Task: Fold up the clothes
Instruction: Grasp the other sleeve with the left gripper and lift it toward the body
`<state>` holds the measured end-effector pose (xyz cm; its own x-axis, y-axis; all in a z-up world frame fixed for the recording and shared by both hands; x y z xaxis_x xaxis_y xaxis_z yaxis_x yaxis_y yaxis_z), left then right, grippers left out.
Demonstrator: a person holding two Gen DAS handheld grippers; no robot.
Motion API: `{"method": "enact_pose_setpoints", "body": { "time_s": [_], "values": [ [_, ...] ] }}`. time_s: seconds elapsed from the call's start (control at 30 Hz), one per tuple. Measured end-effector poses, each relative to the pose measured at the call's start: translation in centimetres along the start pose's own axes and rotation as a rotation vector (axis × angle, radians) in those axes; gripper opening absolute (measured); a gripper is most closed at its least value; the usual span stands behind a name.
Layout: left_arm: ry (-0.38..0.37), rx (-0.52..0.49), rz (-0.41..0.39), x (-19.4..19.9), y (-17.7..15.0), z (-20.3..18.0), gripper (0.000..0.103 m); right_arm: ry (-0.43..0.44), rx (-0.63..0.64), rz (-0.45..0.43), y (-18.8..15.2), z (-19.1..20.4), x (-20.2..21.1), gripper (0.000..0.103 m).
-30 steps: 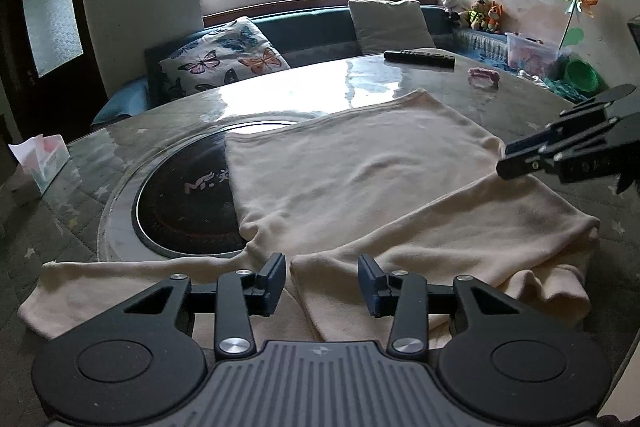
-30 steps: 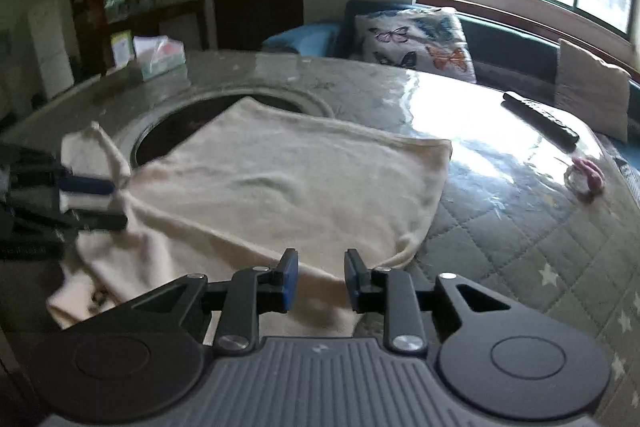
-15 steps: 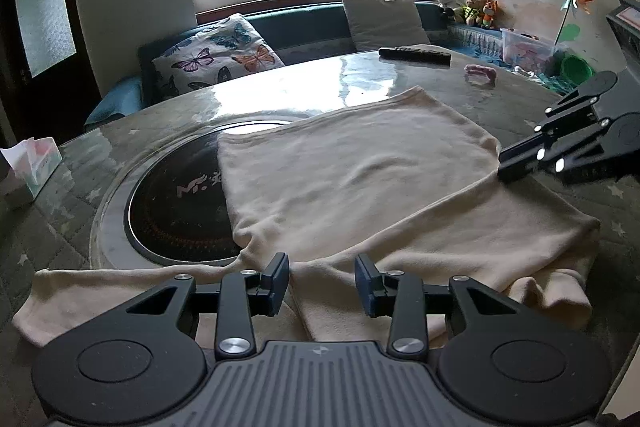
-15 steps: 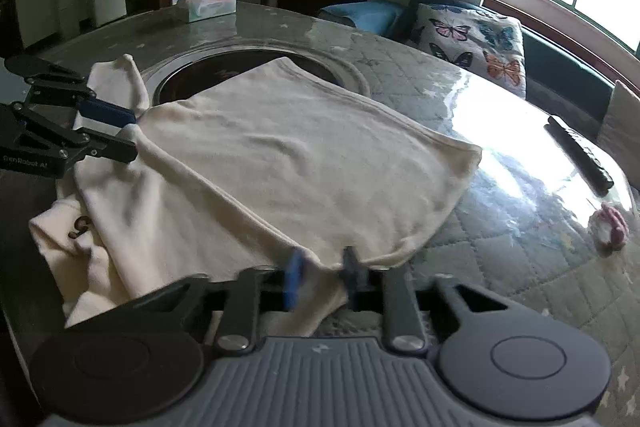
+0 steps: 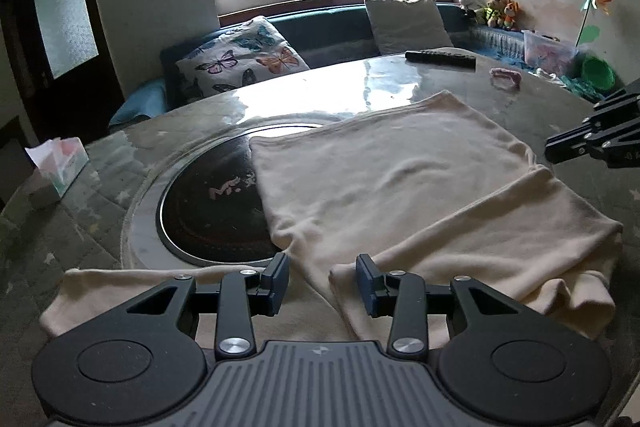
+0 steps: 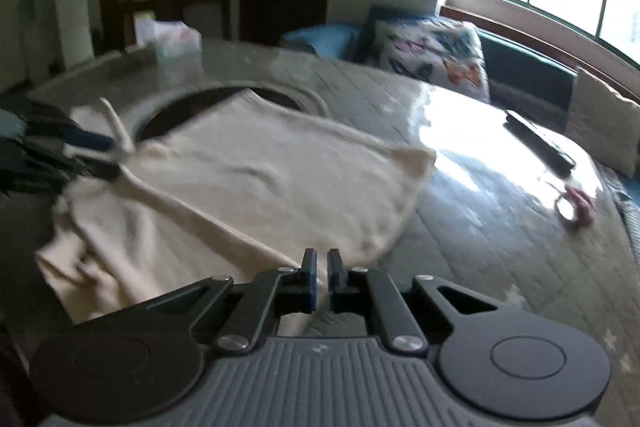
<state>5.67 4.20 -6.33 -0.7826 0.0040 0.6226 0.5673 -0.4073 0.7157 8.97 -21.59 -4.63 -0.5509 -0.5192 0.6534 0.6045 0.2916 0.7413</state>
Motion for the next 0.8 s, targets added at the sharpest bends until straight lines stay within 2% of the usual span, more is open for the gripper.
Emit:
{"method": "enact_pose_setpoints", "body": {
  "time_s": [0.23, 0.47, 0.63, 0.7, 0.8],
  "values": [
    [-0.003, -0.014, 0.019, 0.4, -1.3, -0.3, 0.045, 0.148, 0.012, 0.058, -1.4, 5.6, -1.8, 0.007],
    [0.051, 0.047, 0.024, 1.2, -2.5, 2.5, 0.046, 0.229, 0.093, 0.090, -2.9, 11.2, -3.1, 0.007],
    [0.143, 0.156, 0.054, 1.4, -4.4, 7.1, 0.047, 0.278, 0.102, 0.099, -2.8, 14.0, -3.7, 0.008],
    [0.190, 0.217, 0.073, 1.5, -5.4, 9.4, 0.047, 0.290, 0.115, 0.104, -2.9, 15.1, -4.2, 0.014],
    [0.260, 0.290, 0.098, 1.8, -6.9, 12.4, 0.049, 0.307, 0.136, 0.102, -2.9, 16.5, -4.6, 0.018]
  ]
}}
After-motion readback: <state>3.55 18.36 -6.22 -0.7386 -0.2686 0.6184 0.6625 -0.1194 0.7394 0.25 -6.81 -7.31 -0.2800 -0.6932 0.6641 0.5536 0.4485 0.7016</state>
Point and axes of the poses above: each gripper's, at about its wrist camera, not at the fingertips, and x roughly against the way its jaws point, z to its left, y to its top, the point moved 10 cm from there along -x, roughly the way its jaws point, and after that the axes turned 14 degrees about -x, right-handed, at the moved point
